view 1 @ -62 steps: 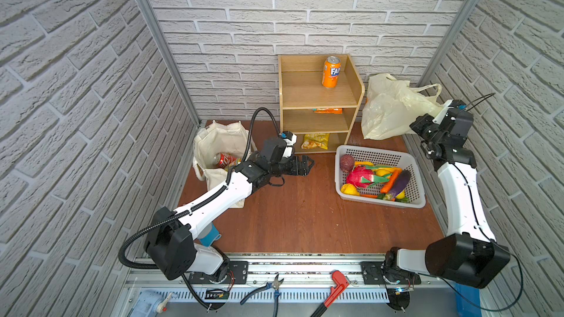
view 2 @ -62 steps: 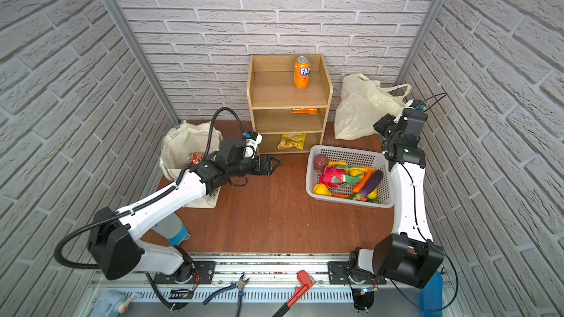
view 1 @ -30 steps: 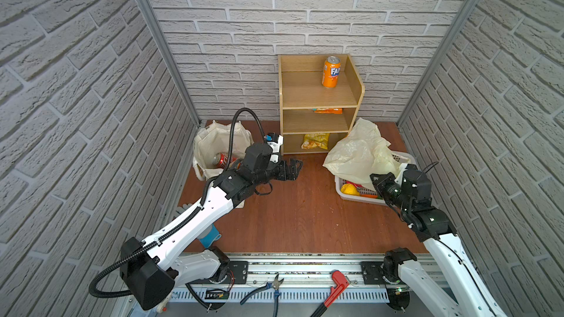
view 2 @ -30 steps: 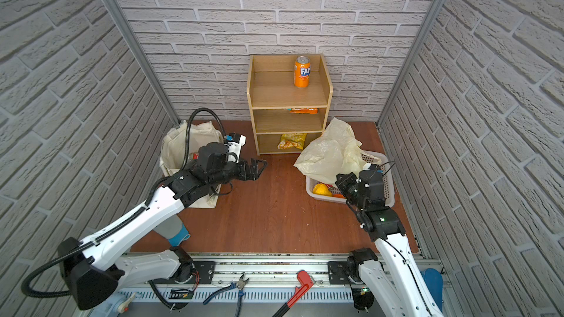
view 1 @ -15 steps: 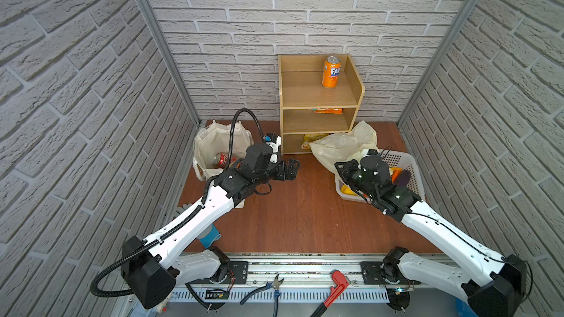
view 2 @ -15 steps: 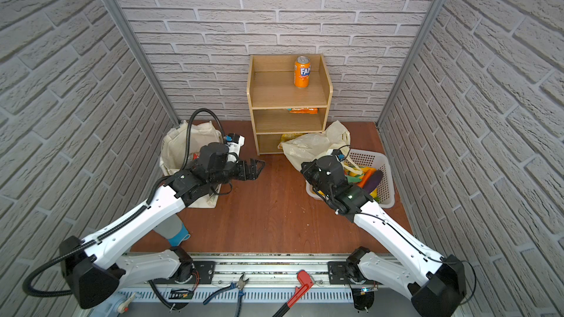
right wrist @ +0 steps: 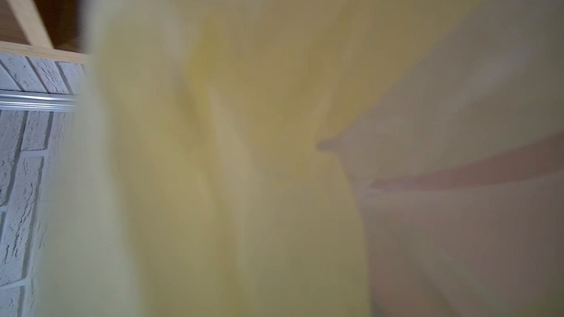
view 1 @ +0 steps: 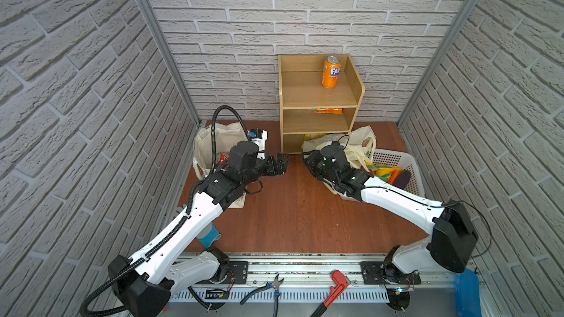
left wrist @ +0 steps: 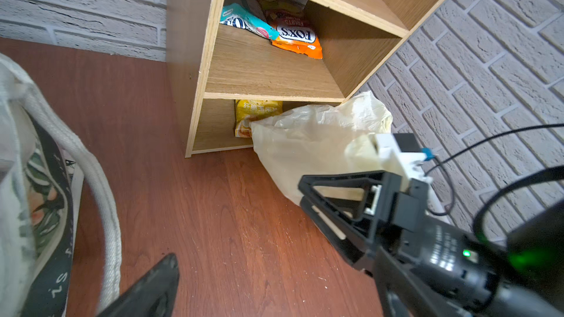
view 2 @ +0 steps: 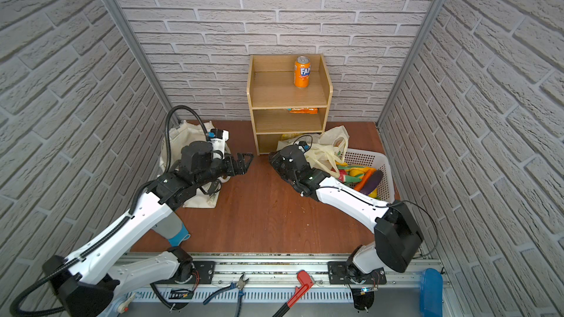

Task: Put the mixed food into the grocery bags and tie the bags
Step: 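Lower the yellow bag onto the table between the tote and basket with the right gripper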

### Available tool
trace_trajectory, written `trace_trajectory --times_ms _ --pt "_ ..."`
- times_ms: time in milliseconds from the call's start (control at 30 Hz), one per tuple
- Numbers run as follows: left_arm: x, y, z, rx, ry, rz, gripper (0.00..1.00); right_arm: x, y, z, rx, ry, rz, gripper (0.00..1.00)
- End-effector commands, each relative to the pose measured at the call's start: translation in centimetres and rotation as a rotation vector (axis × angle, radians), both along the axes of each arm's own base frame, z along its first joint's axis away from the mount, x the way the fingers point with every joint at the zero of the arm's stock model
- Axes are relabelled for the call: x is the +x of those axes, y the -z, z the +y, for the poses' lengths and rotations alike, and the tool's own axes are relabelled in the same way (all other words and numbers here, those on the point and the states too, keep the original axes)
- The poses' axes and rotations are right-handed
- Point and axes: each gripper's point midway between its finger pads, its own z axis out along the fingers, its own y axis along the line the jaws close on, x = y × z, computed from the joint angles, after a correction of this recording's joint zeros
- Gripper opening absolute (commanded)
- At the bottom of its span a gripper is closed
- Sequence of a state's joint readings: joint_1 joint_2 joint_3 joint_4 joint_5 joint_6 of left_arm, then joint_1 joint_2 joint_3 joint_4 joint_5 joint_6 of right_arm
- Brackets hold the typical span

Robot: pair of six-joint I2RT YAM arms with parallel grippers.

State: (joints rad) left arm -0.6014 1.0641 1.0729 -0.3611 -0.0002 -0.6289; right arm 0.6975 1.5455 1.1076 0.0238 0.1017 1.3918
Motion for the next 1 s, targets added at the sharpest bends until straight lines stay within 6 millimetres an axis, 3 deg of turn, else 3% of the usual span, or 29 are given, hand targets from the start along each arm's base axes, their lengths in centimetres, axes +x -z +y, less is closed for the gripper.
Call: trace_trajectory --times_ms 0,100,267,400,533,700,967 --pt "-0.1 -0.7 2.0 -0.006 -0.080 -0.034 0.98 1.0 -4.0 3.5 0.120 -0.099 -0.087 0.61" --pt "-0.3 -1.2 3.8 -0.012 -0.148 -0.059 0.98 1.1 -5.5 4.9 0.133 -0.169 -0.121 0.67" --pt "-0.7 -1.8 5.5 -0.026 -0.206 -0.092 0.98 0.3 -11.0 6.2 0.123 -0.295 -0.248 0.71" --pt "-0.4 -1.6 5.1 -0.006 -0.182 -0.082 0.98 -0.5 -14.8 6.7 0.124 -0.383 -0.314 0.73" --pt "0.1 -1.4 3.9 -0.002 -0.138 -0.061 0.98 -1.1 -16.9 6.6 0.140 -0.440 -0.356 0.73" --pt "0.8 -1.1 1.9 0.001 -0.061 -0.032 0.98 -0.9 -16.1 2.5 0.054 -0.386 -0.351 0.73" --pt "2.0 0.8 -2.9 0.105 0.101 0.002 0.98 -1.1 -10.1 -8.3 -0.109 -0.195 -0.237 0.74"
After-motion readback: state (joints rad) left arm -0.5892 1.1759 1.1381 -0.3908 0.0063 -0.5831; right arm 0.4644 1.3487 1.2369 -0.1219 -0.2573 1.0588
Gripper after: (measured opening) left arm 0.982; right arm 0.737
